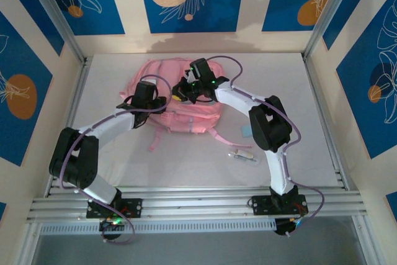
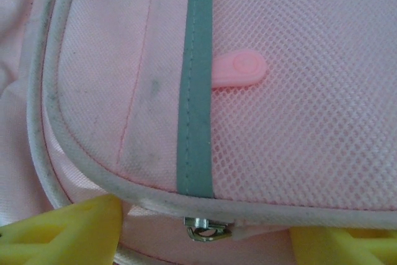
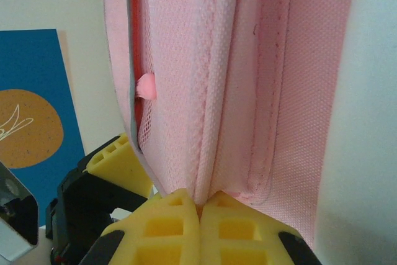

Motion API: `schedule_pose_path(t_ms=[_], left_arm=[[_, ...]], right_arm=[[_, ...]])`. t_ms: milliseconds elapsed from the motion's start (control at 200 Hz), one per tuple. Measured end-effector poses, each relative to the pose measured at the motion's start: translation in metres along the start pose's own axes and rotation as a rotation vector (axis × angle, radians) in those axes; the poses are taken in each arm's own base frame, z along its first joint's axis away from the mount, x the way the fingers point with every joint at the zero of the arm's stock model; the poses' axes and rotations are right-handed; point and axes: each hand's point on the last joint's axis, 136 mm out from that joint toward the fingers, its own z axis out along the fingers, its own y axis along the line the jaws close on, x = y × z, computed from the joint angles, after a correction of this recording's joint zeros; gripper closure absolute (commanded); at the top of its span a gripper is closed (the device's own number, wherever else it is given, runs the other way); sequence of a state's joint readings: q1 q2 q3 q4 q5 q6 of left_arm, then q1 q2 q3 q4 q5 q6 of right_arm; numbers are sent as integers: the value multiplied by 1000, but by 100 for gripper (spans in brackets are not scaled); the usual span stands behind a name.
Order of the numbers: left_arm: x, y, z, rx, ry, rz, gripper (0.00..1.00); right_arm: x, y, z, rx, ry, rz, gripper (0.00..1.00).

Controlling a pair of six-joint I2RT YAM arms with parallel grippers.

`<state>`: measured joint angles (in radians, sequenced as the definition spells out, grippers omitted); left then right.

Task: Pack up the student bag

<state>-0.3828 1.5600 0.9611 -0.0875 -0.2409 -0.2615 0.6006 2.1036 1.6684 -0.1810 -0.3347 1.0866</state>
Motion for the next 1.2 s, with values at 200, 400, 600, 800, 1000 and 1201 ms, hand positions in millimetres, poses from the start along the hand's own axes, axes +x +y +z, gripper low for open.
schedule_pose_path(t_ms=[200, 400, 600, 800, 1000, 1201], left_arm=[[4, 19, -27, -44, 17, -2, 30], [13, 23, -40, -40, 68, -24, 31], [12, -7, -45, 134, 104, -64, 30], [-2, -31, -54, 267, 89, -90, 29], [-9, -29, -47, 241, 76, -63, 31], [-2, -23, -30, 194, 97, -33, 54]], right_arm=[[-3, 5, -9, -18, 2, -4, 100], [-6, 9, -20, -25, -1, 1, 100], [-5, 8, -21, -26, 8, -1, 100], [-4, 9, -21, -29, 16, -6, 100], [-3, 9, -21, -31, 22, -9, 100], [-1, 8, -20, -28, 26, -9, 100]])
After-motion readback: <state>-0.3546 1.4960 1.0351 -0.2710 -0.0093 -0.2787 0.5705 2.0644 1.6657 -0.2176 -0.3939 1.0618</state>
